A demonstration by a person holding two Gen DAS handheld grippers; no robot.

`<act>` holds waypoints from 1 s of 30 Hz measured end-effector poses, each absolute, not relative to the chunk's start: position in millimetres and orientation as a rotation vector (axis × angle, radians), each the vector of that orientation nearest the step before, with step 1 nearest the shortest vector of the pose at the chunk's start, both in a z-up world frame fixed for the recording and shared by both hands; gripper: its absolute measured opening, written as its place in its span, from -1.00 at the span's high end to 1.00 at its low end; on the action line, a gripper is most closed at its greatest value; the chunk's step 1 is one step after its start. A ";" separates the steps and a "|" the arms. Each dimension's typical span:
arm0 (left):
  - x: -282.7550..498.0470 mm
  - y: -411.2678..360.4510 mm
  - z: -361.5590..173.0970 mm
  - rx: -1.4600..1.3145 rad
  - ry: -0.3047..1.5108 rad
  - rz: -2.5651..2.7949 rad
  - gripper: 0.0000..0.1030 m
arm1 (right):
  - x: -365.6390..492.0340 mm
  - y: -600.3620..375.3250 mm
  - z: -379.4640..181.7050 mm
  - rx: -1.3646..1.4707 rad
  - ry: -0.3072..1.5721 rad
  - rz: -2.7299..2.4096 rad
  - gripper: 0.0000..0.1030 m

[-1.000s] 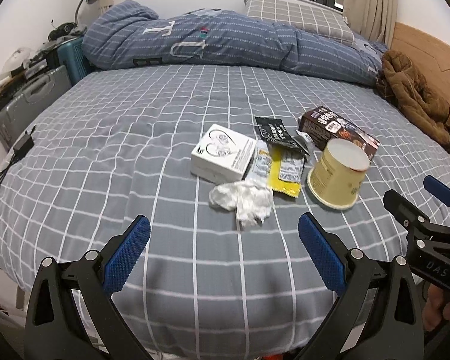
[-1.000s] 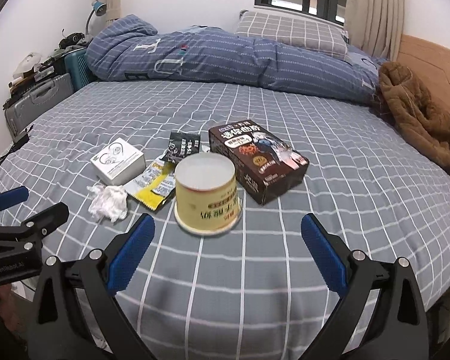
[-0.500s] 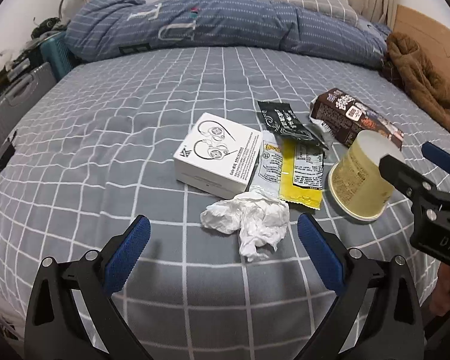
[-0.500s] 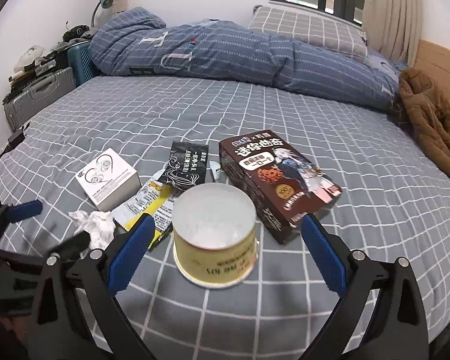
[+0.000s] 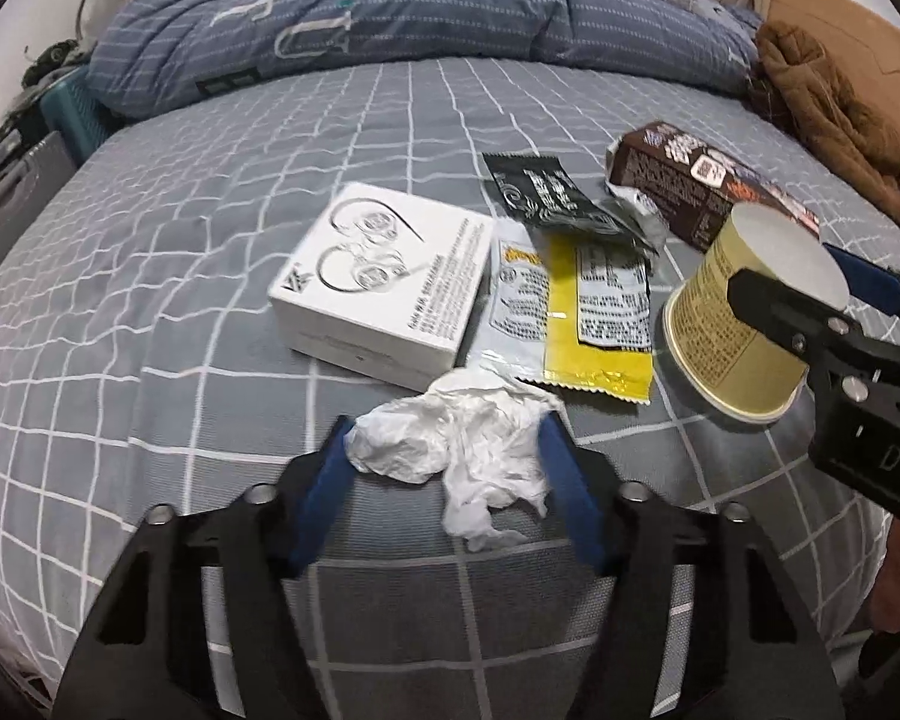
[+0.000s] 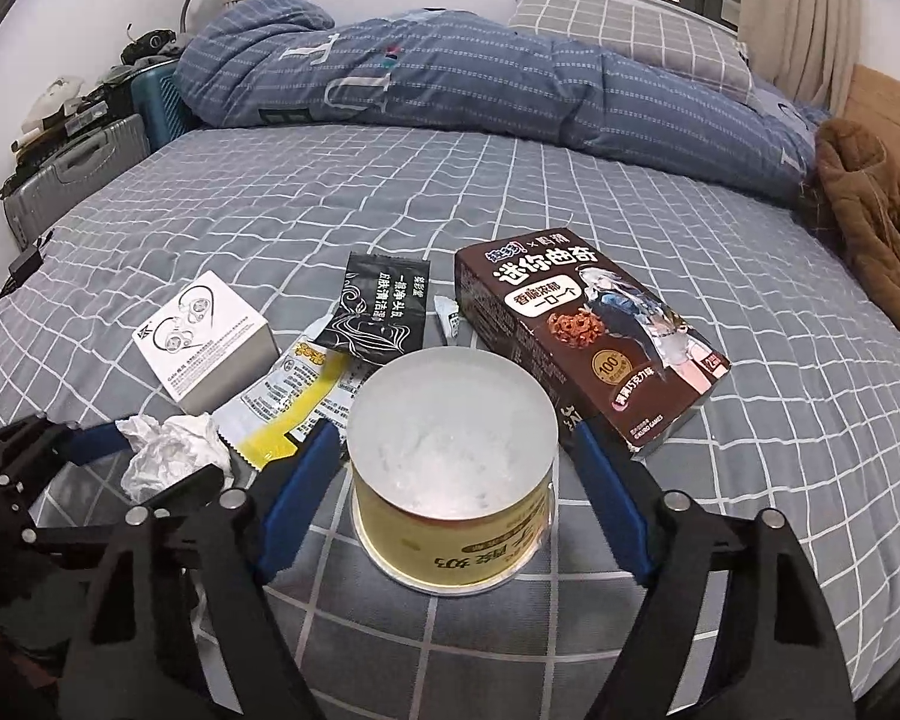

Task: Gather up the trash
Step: 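Grasp the yellow cup rim with the right tool while the left grasps the crumpled tissue, then carry the cup and tissue down toward the black bin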

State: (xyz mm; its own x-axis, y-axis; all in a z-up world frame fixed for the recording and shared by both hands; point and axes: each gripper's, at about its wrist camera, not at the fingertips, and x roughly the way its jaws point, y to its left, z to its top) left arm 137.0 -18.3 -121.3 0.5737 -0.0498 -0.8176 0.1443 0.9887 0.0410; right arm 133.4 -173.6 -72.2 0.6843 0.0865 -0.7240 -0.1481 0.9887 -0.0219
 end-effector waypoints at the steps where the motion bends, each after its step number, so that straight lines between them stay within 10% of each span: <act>1: 137.8 -18.6 -122.6 0.108 0.957 -0.116 0.02 | 133.7 -173.5 -73.3 -0.081 0.812 0.132 -0.36; 10: 137.9 -19.0 -124.1 0.086 0.977 -0.139 0.56 | 130.1 -173.5 -69.9 -0.071 0.802 0.146 -0.29; 30: 102.9 0.2 -50.3 -0.018 0.847 -0.124 0.57 | 91.8 -173.9 -14.5 -0.052 0.700 0.154 -0.30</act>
